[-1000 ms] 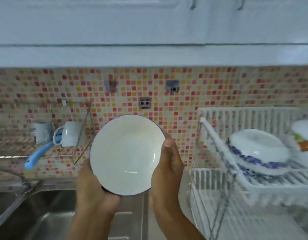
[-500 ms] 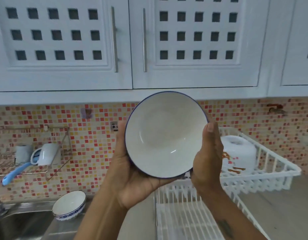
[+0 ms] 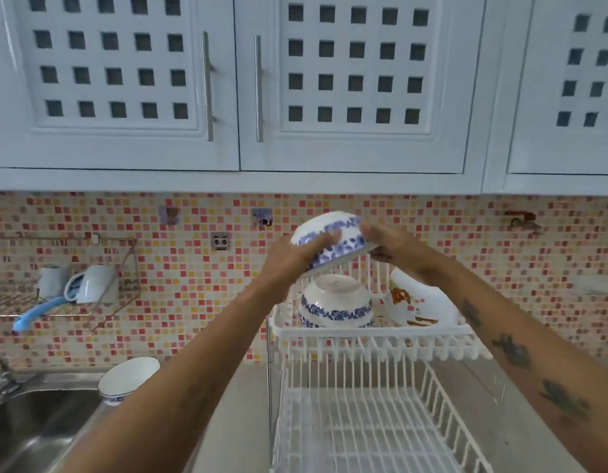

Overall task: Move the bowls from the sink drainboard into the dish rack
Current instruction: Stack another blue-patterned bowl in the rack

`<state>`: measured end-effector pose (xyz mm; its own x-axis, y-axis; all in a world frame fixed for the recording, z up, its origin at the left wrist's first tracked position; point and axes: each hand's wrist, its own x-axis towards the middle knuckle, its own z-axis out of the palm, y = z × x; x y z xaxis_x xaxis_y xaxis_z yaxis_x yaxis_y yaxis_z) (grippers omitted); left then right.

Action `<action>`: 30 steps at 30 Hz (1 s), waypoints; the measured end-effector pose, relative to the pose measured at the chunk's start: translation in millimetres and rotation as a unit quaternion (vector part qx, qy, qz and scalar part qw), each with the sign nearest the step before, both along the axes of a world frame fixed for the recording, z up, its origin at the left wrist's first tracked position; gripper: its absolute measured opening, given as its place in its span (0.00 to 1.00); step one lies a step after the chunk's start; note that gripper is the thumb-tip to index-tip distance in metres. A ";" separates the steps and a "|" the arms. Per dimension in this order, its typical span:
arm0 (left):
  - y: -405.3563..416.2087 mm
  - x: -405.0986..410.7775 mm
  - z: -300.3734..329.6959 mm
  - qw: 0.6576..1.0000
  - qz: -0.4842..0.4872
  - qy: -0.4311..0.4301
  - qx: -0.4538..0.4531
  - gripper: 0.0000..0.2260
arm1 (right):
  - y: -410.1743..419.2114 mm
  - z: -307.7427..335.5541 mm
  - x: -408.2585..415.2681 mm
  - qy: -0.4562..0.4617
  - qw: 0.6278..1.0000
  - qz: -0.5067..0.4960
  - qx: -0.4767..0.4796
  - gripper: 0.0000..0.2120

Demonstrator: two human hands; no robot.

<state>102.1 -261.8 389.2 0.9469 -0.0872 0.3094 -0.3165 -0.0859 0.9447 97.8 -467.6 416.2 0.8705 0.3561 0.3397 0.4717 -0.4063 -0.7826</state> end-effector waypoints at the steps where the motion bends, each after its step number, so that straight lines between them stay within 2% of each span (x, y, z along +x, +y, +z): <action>1: -4.1 4.4 -4.3 0.999 0.018 -0.027 0.027 0.30 | -0.9 -2.5 5.1 0.004 1.000 0.011 -0.026 0.34; 2: -7.4 10.2 -9.3 0.997 0.034 -0.051 0.048 0.26 | -1.6 -5.8 10.8 0.013 0.999 0.019 -0.037 0.42; 3: -10.2 14.9 -13.4 0.995 0.049 -0.068 0.062 0.29 | -2.5 -9.9 17.5 0.024 0.999 0.021 -0.037 0.48; 5: -14.8 24.8 -21.8 0.992 0.073 -0.078 0.069 0.40 | -6.2 -21.3 32.3 0.039 0.999 0.014 -0.030 0.54; 9: -21.7 36.3 -39.0 0.984 0.110 -0.089 0.108 0.48 | -14.6 -45.7 56.7 0.080 0.996 0.028 0.018 0.53; 12: -23.7 43.0 -48.8 0.978 0.115 -0.094 0.150 0.51 | -17.6 -59.4 66.5 0.081 0.996 0.040 0.000 0.55; 16: -20.2 54.4 -52.8 0.976 0.100 -0.094 0.169 0.45 | -15.9 -68.5 72.2 0.045 0.998 0.024 -0.021 0.62; 19: -18.4 59.4 -56.0 0.973 0.107 -0.101 0.178 0.48 | -14.8 -70.5 73.0 0.033 0.999 0.014 -0.022 0.60; 23: -19.3 63.4 -61.3 0.971 0.097 -0.087 0.200 0.43 | -17.7 -75.3 73.7 0.042 0.999 0.021 -0.027 0.55; 26: -20.2 66.3 -64.7 0.968 0.105 -0.073 0.218 0.50 | -19.2 -78.0 72.3 0.043 0.999 0.022 -0.024 0.52; 30: -19.9 71.8 -68.4 0.964 0.105 -0.060 0.236 0.53 | -18.5 -81.8 72.7 0.058 0.998 0.016 -0.030 0.53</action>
<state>173.9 -281.7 320.7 0.9187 -0.0555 0.3911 -0.3506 -0.5709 0.7424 170.5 -486.1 334.4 0.8905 0.4006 0.2156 0.3934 -0.4400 -0.8072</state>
